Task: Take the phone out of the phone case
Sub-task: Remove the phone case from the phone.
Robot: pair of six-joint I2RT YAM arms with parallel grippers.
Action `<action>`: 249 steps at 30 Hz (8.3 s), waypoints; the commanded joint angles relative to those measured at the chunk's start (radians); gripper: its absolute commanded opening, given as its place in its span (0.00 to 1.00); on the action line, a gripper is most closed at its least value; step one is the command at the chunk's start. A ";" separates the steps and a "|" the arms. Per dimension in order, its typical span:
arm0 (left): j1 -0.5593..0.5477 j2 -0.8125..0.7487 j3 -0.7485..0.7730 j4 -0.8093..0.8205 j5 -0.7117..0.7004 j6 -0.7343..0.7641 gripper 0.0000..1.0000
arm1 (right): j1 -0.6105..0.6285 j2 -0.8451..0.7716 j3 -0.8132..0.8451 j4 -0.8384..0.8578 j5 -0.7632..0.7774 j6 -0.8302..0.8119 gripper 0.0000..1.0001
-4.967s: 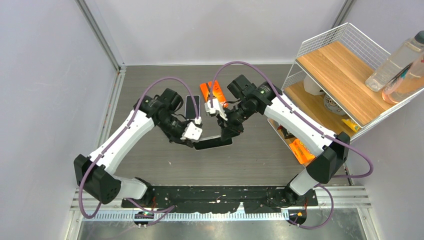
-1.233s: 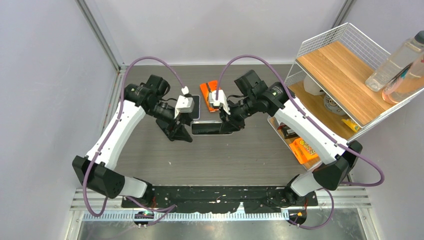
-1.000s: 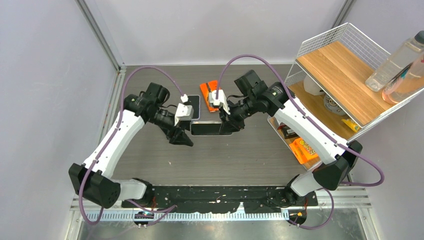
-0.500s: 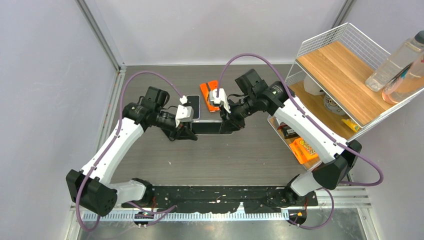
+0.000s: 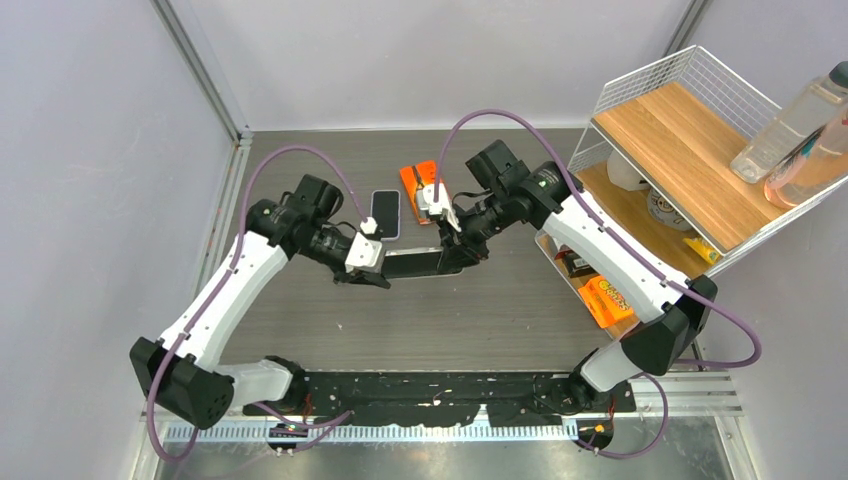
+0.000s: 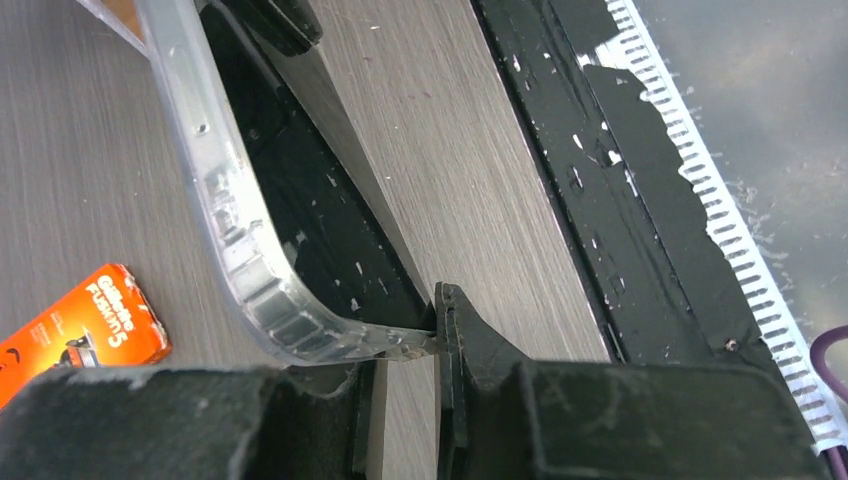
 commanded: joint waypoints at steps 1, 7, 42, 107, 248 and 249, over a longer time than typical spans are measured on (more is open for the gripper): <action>-0.030 0.023 0.122 -0.037 -0.049 0.305 0.00 | 0.026 0.021 0.030 -0.043 -0.133 0.013 0.05; -0.071 0.054 0.215 -0.118 -0.120 0.428 0.00 | 0.050 0.029 0.019 -0.055 -0.145 -0.003 0.05; 0.087 -0.055 0.167 -0.009 -0.157 0.022 0.18 | 0.021 -0.058 -0.037 0.028 -0.037 0.056 0.05; 0.121 -0.066 -0.309 1.559 0.378 -1.957 0.00 | 0.048 -0.089 -0.021 0.089 0.104 0.063 0.05; 0.094 -0.216 0.031 0.512 0.184 -1.089 0.94 | -0.074 -0.114 -0.001 0.092 0.023 0.118 0.05; 0.094 -0.213 0.030 0.516 0.184 -1.090 0.94 | -0.074 -0.114 -0.002 0.092 0.023 0.118 0.05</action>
